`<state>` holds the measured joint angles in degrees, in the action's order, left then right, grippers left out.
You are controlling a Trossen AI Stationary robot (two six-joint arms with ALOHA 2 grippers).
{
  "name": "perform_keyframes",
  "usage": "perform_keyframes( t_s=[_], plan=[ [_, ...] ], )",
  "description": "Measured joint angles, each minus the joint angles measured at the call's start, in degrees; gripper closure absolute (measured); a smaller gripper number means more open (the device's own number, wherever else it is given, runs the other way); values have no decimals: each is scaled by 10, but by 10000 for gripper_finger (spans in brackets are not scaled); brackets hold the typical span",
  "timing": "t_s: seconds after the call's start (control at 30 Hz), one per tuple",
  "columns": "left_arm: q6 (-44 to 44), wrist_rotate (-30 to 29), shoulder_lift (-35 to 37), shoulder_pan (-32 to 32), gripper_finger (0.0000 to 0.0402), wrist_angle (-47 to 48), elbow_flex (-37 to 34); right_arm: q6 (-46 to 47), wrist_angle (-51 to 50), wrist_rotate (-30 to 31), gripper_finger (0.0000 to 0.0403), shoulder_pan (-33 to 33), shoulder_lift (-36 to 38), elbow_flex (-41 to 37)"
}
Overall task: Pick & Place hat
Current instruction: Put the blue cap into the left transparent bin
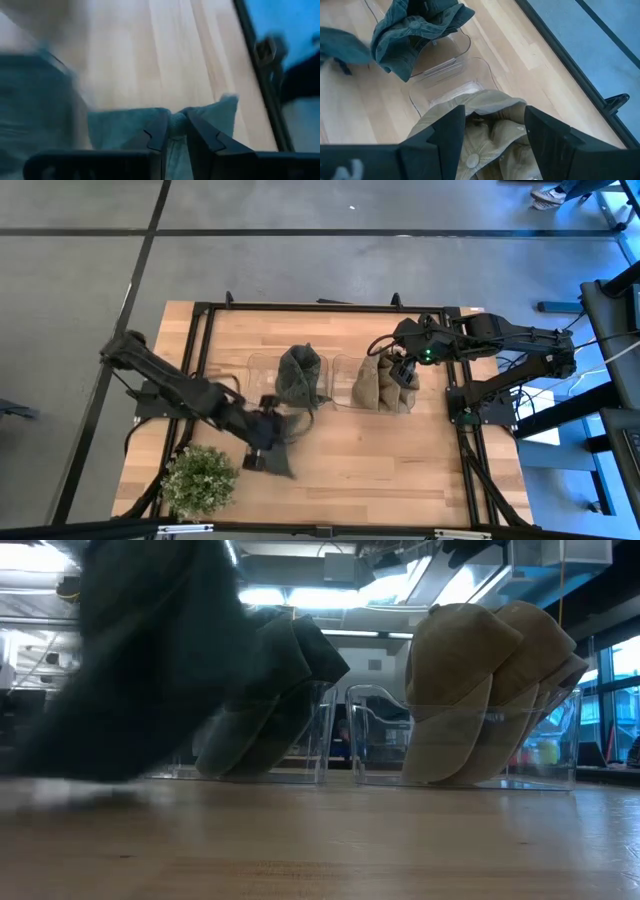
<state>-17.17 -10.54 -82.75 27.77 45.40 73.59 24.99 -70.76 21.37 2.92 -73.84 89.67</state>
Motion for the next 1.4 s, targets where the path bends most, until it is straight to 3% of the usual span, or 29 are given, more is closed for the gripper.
perform_keyframes(
  t_s=[0.43, 0.87, 1.03, 1.4],
  plan=[
    [157, -152, 119, -43, 357, -4, 116, 0, -12, 0, 197, 0, 0, 0],
    [261, -220, 168, -77, 359, -2, 198, -10, -20, 0, 197, 0, 0, 0],
    [249, -256, 175, -78, 358, 44, 200, -15, -20, 0, 197, 0, 0, 0],
    [115, -344, 166, -78, 359, 176, 196, -16, -20, 1, 197, 0, 0, 0]
  ],
)
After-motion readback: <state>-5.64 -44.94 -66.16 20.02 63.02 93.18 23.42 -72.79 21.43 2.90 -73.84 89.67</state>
